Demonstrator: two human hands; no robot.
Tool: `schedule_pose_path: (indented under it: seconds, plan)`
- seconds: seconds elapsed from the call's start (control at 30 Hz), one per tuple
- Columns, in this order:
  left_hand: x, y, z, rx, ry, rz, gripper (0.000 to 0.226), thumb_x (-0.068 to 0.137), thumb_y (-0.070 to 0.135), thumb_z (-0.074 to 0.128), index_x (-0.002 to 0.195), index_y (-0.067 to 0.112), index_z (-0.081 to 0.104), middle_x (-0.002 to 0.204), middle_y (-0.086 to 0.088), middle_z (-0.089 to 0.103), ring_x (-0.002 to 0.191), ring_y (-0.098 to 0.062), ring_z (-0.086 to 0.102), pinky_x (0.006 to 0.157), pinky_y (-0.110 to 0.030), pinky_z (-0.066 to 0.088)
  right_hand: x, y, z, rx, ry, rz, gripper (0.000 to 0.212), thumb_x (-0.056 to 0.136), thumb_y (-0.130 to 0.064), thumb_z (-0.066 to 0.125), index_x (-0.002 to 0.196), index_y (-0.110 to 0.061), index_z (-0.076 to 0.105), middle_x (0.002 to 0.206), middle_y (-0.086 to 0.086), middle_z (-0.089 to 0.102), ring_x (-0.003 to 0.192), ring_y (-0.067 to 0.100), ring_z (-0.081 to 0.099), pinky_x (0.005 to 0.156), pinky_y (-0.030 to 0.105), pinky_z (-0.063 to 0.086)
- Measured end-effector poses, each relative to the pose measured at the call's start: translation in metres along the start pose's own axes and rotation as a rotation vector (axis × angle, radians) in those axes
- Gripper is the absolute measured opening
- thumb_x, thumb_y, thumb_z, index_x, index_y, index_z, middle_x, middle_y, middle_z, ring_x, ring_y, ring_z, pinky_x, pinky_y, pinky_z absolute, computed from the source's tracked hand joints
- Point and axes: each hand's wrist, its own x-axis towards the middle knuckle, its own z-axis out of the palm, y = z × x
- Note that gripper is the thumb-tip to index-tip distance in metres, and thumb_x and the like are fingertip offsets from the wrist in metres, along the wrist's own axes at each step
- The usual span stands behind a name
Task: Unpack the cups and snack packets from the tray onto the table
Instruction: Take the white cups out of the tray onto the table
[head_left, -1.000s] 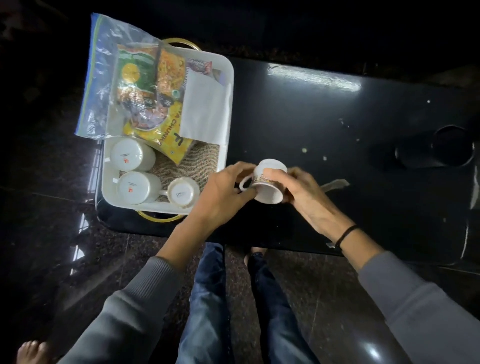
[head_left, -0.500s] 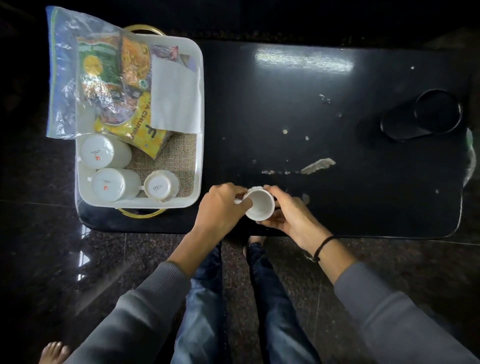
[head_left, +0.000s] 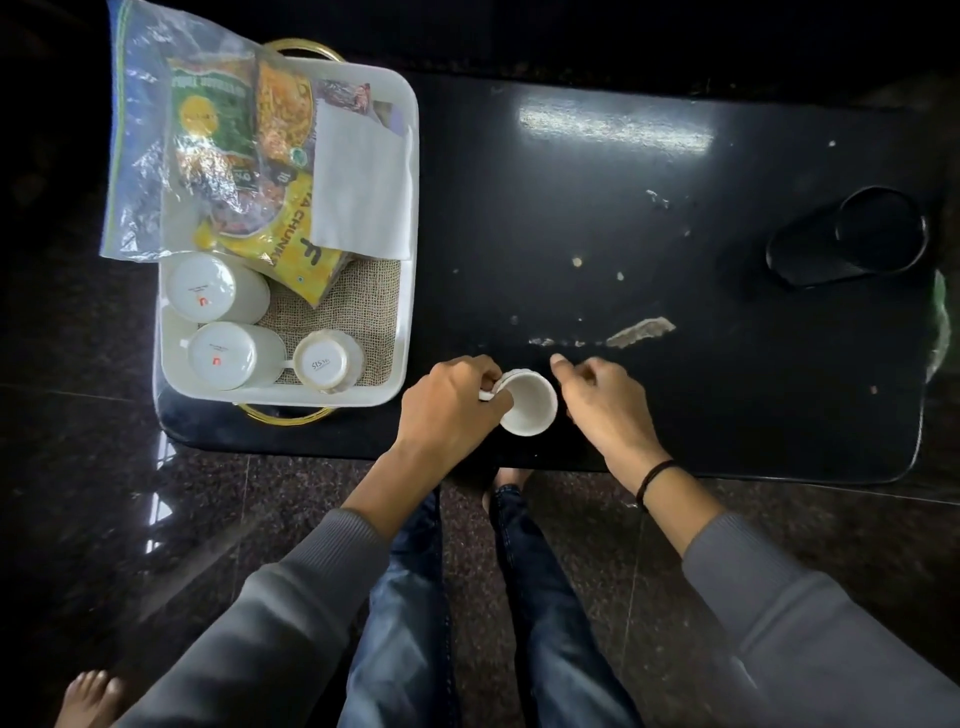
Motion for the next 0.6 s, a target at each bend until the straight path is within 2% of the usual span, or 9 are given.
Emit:
schedule_pose_path:
  seconds: [0.1,0.2,0.33,0.4,0.47,0.6]
  plan:
    - [-0.001,0.000,-0.006,0.053,0.021,0.033,0.033,0.090,0.050,0.060,0.110,0.027,0.070,0.110,0.010,0.071,0.098,-0.016,0.068,0.078,-0.038,0.056,-0.005,-0.019,-0.005,-0.058,0.047,-0.156,0.035,0.100,-0.042,0.057,0.092,-0.009,0.067,0.081,-0.003,0.065,0.082,0.017,0.062,0.070,0.030,0.044]
    - [-0.002,-0.003,-0.022,0.045,0.094,0.066,0.036,0.095,0.055,0.053,0.105,0.025,0.072,0.108,0.010,0.071,0.098,-0.015,0.067,0.076,-0.036,0.056,-0.004,-0.040,0.000,-0.113,0.053,-0.273,0.032,0.101,-0.040,0.057,0.094,-0.010,0.069,0.081,-0.001,0.068,0.085,0.018,0.063,0.072,0.030,0.045]
    - [-0.001,-0.024,-0.049,0.036,0.270,0.082,0.030,0.098,0.044,0.055,0.103,0.021,0.073,0.104,0.005,0.072,0.096,-0.019,0.065,0.072,-0.038,0.055,-0.007,-0.072,0.013,-0.163,-0.006,-0.383,0.036,0.102,-0.040,0.053,0.094,-0.010,0.070,0.084,0.003,0.073,0.083,0.017,0.066,0.064,0.030,0.047]
    - [0.000,-0.045,-0.061,0.143,0.344,0.095,0.024,0.096,0.036,0.060,0.107,0.018,0.072,0.106,0.001,0.072,0.103,-0.023,0.062,0.074,-0.038,0.052,-0.010,-0.087,0.026,-0.167,-0.046,-0.429,0.035,0.101,-0.039,0.053,0.091,-0.011,0.071,0.084,0.002,0.076,0.085,0.018,0.069,0.072,0.034,0.055]
    - [0.000,-0.065,-0.069,0.225,0.358,0.097,0.024,0.091,0.028,0.066,0.110,0.013,0.070,0.110,-0.004,0.070,0.108,-0.029,0.061,0.081,-0.042,0.050,-0.012,-0.098,0.041,-0.185,-0.088,-0.461,0.034,0.100,-0.040,0.054,0.086,-0.014,0.071,0.080,0.001,0.076,0.084,0.020,0.071,0.079,0.040,0.058]
    - [-0.003,-0.098,-0.076,0.191,0.262,0.087,0.047,0.079,0.024,0.079,0.122,0.011,0.064,0.123,-0.009,0.062,0.114,-0.034,0.055,0.093,-0.045,0.048,-0.017,-0.112,0.072,-0.263,-0.185,-0.520,0.036,0.097,-0.042,0.055,0.080,-0.014,0.069,0.075,0.003,0.075,0.075,0.024,0.070,0.073,0.040,0.059]
